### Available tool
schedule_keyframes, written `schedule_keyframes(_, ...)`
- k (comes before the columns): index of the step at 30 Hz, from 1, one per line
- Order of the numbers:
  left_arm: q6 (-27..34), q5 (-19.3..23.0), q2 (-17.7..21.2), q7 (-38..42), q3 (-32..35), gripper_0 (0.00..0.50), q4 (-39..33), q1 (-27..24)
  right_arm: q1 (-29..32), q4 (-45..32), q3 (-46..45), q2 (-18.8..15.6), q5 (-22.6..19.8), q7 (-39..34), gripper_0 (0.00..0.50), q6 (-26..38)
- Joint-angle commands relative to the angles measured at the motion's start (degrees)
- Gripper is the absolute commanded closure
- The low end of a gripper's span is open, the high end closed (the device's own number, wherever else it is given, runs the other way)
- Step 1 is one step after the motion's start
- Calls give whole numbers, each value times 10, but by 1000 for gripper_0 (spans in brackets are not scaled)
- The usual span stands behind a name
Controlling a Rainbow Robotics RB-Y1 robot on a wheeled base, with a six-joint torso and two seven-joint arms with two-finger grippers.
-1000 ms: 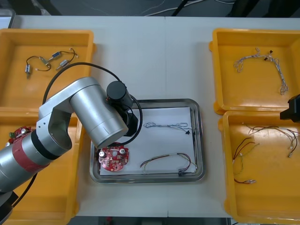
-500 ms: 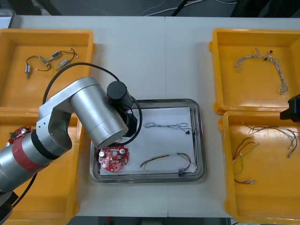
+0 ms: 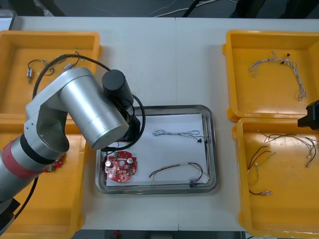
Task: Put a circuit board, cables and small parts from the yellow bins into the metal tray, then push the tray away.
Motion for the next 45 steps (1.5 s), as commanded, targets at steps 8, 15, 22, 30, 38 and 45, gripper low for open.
schedule_keyframes(8,66,77,10,-31,152,0,-78,-39,7,-18,-18,-8,-4,-13,0,2)
schedule_keyframes(15,66,112,56,-89,228,0,-69,-38,7,-18,-18,-8,-4,-13,0,2)
schedule_keyframes(22,66,145,99,-162,296,0,-24,-37,7,-18,-18,-8,-4,-13,0,2)
schedule_keyframes(30,66,160,151,-227,344,0,9,-14,7,-18,-18,-8,-4,-13,0,2)
schedule_keyframes(38,66,235,201,-229,407,0,4,51,7,-18,-18,-8,-4,-13,0,2)
schedule_keyframes(45,66,239,233,-224,418,0,-45,105,7,-18,-18,-8,-4,-13,0,2)
